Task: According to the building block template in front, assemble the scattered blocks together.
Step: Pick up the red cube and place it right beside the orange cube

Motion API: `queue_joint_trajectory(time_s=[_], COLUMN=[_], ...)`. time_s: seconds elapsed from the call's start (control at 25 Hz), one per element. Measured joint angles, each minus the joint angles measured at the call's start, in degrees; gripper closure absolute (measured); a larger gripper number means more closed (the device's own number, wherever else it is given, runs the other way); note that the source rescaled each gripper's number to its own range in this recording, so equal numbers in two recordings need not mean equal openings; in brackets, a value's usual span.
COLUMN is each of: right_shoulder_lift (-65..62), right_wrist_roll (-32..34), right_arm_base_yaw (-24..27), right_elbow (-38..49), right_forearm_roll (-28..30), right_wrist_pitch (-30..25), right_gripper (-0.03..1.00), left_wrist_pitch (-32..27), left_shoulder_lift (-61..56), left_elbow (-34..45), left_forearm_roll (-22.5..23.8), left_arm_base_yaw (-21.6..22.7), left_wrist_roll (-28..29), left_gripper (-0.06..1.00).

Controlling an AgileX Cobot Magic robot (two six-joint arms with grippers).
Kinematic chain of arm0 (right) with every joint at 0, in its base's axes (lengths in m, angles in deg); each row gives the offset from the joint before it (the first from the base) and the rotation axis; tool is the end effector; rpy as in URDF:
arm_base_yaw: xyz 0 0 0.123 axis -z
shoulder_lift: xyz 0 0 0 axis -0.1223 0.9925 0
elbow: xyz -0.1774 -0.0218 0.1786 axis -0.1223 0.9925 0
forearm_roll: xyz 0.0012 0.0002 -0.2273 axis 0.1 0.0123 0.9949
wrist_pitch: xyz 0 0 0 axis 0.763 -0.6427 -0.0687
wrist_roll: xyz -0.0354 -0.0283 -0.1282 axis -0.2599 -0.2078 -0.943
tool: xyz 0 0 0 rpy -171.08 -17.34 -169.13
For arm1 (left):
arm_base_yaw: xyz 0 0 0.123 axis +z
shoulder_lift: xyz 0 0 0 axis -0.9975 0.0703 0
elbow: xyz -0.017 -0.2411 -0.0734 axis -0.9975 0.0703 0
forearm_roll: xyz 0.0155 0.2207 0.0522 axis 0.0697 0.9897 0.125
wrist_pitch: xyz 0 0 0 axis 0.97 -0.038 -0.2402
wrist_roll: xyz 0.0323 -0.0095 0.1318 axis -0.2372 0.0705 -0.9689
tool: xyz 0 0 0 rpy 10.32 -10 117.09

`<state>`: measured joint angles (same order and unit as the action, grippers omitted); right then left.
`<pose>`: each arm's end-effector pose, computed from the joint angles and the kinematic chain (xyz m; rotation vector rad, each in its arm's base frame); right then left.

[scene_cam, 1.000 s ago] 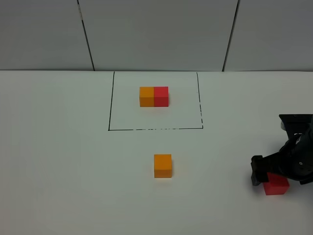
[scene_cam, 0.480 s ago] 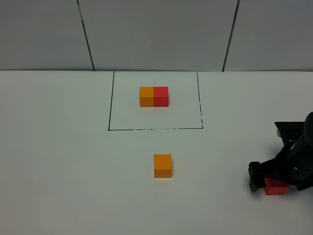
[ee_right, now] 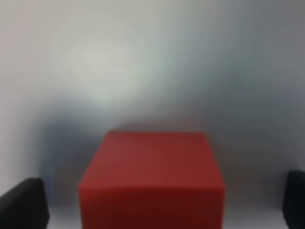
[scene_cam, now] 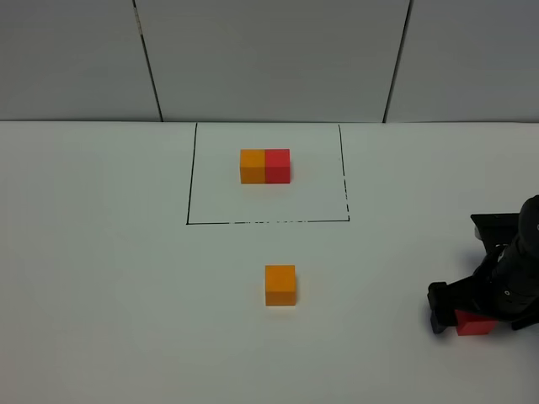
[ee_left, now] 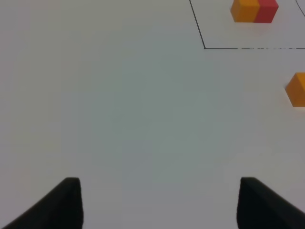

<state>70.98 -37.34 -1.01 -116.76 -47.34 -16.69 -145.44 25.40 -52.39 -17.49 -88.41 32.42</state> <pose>0.2908 0.0466 0.0582 -0.0923 2.9948 0.0835 0.0463 -0.0091 0.2496 0.0143 2.0104 -0.1191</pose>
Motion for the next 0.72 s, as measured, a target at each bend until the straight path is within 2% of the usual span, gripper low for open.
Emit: queue_joint_trajectory(time_s=[0.12, 0.24, 0.44, 0.56, 0.64, 0.72], right_shoulder_lift=[0.00, 0.06, 0.06, 0.12, 0.16, 0.16], right_wrist_roll=[0.13, 0.17, 0.10, 0.10, 0.10, 0.10], right_arm_base_yaw=[0.00, 0.00, 0.00, 0.00, 0.00, 0.00], right_elbow=[0.00, 0.00, 0.00, 0.00, 0.00, 0.00], right_forearm_roll=[0.05, 0.22, 0.64, 0.64, 0.64, 0.51], right_wrist_pitch=[0.18, 0.18, 0.01, -0.05, -0.17, -0.60], right_gripper=[-0.02, 0.03, 0.25, 0.48, 0.70, 0.97], left_wrist_pitch=[0.00, 0.00, 0.00, 0.00, 0.00, 0.00], left_shoulder_lift=[0.00, 0.00, 0.00, 0.00, 0.00, 0.00], left_elbow=[0.00, 0.00, 0.00, 0.00, 0.00, 0.00], left_forearm_roll=[0.00, 0.00, 0.00, 0.00, 0.00, 0.00], left_arm_base_yaw=[0.00, 0.00, 0.00, 0.00, 0.00, 0.00], left_wrist_roll=[0.00, 0.00, 0.00, 0.00, 0.00, 0.00], left_gripper=[0.41, 0.41, 0.41, 0.41, 0.41, 0.41])
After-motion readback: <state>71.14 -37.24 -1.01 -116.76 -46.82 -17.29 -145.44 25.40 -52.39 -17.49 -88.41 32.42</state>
